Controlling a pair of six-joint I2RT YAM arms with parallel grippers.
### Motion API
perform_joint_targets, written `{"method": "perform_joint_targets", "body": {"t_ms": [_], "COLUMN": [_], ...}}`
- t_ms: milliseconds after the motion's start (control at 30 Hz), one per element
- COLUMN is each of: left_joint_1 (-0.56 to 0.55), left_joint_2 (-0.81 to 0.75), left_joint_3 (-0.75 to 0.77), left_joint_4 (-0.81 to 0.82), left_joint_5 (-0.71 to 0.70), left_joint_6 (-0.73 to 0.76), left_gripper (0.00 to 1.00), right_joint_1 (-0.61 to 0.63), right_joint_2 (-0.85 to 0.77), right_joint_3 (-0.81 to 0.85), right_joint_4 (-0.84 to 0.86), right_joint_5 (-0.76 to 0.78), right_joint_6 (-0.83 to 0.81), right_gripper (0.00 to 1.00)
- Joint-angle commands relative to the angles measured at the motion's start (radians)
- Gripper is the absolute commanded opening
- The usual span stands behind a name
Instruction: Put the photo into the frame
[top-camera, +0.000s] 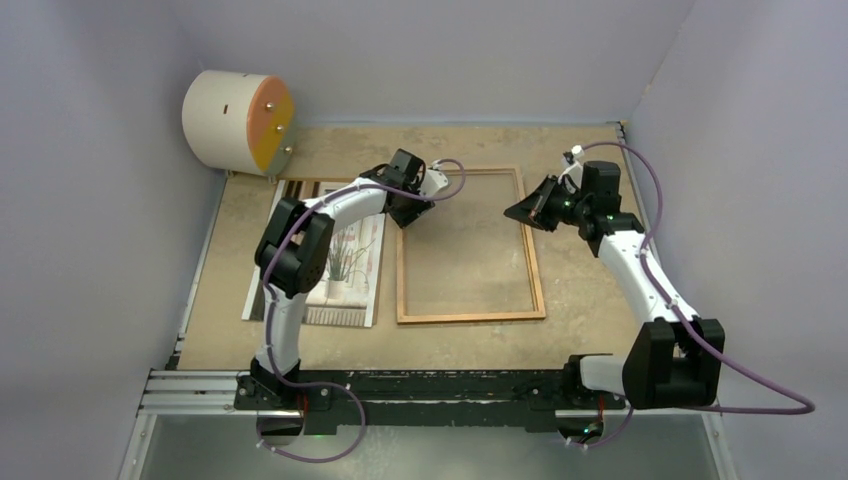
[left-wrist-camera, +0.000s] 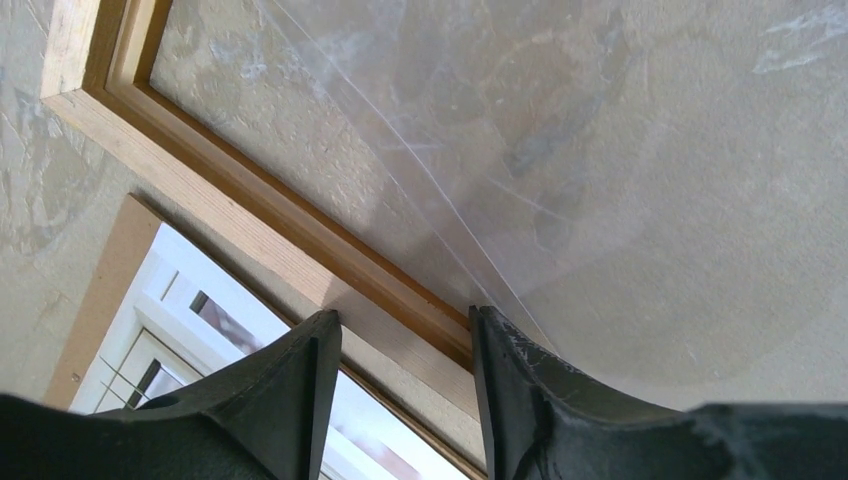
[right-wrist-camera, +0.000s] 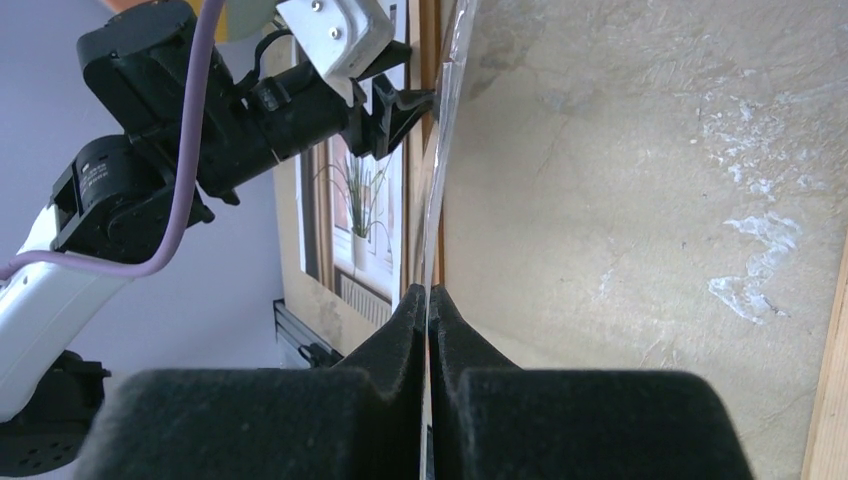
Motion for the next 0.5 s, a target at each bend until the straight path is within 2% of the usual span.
{"method": "perform_joint_targets", "body": {"t_ms": [0,200,367,467], "left_joint_1": [0.005,0.01,0.016,0.03], "left_joint_2": [0.041,0.038,0.023,0.036], "left_joint_3": [0.023,0.01,-0.044,-0.026], "left_joint_4": [-0.057,-0.063,0.017,0.014], "left_joint_5": [0.109,0.139,0.074,0.08], "left_joint_6": [-0.014,-0.002,0.061,0.063], "left_gripper": [0.49,0.38,0.3,0.23], "right_joint_1": [0.008,0.009,0.008,0.008], "right_joint_2": [-0.039,-0.021,-0.005,0.004], "right_joint_3": [0.028,0.037,0.016,-0.003], "right_joint_4": [-0.03,-0.019,0.024,0.056], "right_joint_5": [-0.034,-0.042,-0.059,-0.076], "right_joint_6": [-0.019,-0.023,0.0,0.022], "right_gripper": [0.0,0.0,0.0,0.0]}}
